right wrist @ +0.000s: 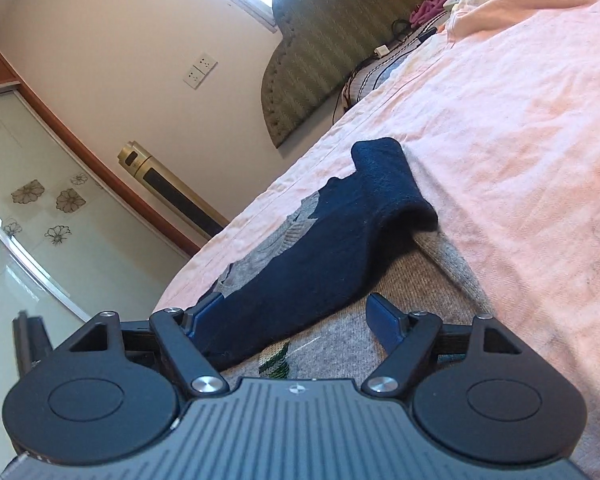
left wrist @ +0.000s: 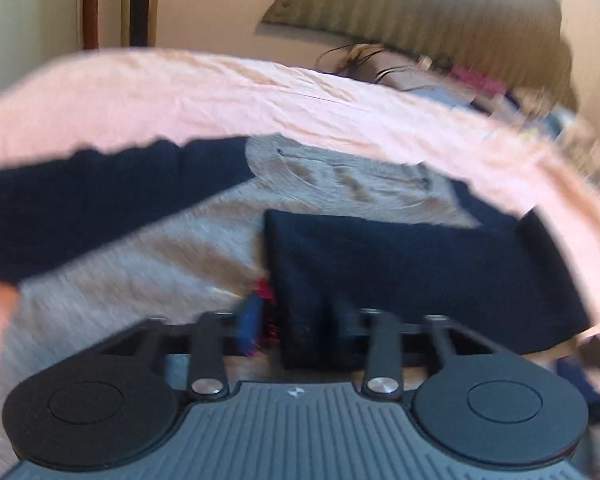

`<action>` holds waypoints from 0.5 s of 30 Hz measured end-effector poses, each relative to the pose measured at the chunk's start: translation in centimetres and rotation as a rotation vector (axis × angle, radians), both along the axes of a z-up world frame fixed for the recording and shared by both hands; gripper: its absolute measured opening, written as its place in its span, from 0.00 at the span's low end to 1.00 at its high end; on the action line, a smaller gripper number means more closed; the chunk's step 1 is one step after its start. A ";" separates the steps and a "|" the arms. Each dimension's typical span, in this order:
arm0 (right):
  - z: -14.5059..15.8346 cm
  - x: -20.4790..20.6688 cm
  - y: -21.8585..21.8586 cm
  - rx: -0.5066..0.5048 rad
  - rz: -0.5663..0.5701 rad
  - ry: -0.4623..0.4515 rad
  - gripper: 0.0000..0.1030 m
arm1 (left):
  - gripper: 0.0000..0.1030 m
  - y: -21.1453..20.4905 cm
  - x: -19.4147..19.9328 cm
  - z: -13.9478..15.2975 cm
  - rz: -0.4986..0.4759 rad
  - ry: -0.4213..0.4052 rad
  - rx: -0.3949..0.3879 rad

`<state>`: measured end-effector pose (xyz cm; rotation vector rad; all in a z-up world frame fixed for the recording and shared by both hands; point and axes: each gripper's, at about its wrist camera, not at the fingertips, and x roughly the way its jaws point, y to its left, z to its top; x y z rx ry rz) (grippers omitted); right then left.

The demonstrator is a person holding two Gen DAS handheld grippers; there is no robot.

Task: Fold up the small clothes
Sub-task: 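Grasp a navy sleeve cuff with the right gripper and fold it across the sweater body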

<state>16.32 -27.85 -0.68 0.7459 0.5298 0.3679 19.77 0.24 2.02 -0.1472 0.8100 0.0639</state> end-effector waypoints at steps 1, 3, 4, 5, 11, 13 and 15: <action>0.0 -0.1 -0.1 0.002 0.003 -0.002 0.77 | 0.03 0.0 0.0 0.4 -0.005 -0.014 0.005; 0.0 -0.2 -0.2 0.007 0.007 -0.004 0.78 | 0.03 1.1 -0.4 1.9 -0.005 -0.048 -0.029; 0.0 -0.2 -0.2 0.009 0.008 -0.005 0.78 | 0.03 1.8 -0.9 2.8 0.006 -0.083 -0.032; 0.0 -0.2 -0.2 0.009 0.010 -0.006 0.79 | 0.03 2.3 -1.3 3.4 0.019 -0.104 -0.012; 0.3 0.0 0.3 -0.020 0.027 -0.013 0.84 | 0.04 3.3 -1.1 0.0 -0.014 0.005 0.088; 0.2 0.0 0.2 -0.020 0.028 -0.013 0.84 | 0.10 3.3 -2.1 0.3 0.016 -0.052 0.092; 0.6 -0.3 0.2 -0.034 0.011 -0.014 0.84 | 0.20 3.8 -3.0 1.1 0.091 -0.105 0.074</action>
